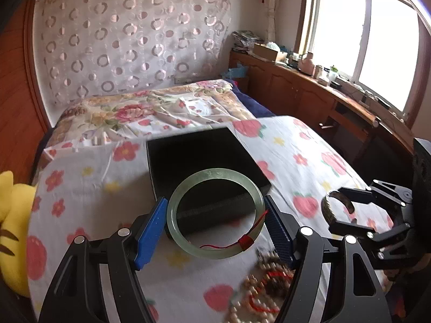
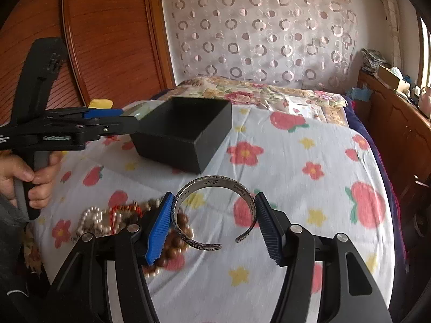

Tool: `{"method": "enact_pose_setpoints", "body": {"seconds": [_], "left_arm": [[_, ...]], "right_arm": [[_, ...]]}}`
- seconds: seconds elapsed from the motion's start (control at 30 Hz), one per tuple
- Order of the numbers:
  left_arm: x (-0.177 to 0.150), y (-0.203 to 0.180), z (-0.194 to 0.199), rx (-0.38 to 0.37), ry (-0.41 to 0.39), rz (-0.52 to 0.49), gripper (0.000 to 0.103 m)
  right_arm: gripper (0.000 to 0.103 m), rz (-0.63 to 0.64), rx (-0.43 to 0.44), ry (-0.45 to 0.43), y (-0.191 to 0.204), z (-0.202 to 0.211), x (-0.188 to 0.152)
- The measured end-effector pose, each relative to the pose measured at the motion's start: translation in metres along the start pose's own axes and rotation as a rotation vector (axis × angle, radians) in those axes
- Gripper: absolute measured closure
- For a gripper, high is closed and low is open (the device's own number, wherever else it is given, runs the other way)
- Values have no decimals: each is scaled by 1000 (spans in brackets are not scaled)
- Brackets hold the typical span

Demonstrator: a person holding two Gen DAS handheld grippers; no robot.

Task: Organize jewelry
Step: 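Carry the silver cuff bangle with the right tool over the black box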

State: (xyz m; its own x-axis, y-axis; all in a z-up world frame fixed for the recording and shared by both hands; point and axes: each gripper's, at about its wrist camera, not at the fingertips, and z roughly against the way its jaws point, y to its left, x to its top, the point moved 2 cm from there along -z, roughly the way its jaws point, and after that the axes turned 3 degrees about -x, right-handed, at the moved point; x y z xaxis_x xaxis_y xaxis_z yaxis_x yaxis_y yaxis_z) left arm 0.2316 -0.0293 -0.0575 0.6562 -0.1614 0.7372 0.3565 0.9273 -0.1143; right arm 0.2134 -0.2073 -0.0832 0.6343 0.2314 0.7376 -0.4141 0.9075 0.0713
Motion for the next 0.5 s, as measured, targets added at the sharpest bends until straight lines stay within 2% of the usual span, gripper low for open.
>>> {"method": "enact_pose_setpoints", "body": {"seconds": [0.27, 0.5], "left_arm": [[26, 16, -30, 3, 19, 16, 35], [29, 23, -62, 7, 68, 15, 35]], "right_arm": [[40, 7, 33, -12, -7, -15, 24], [40, 4, 39, 10, -18, -39, 35]]}}
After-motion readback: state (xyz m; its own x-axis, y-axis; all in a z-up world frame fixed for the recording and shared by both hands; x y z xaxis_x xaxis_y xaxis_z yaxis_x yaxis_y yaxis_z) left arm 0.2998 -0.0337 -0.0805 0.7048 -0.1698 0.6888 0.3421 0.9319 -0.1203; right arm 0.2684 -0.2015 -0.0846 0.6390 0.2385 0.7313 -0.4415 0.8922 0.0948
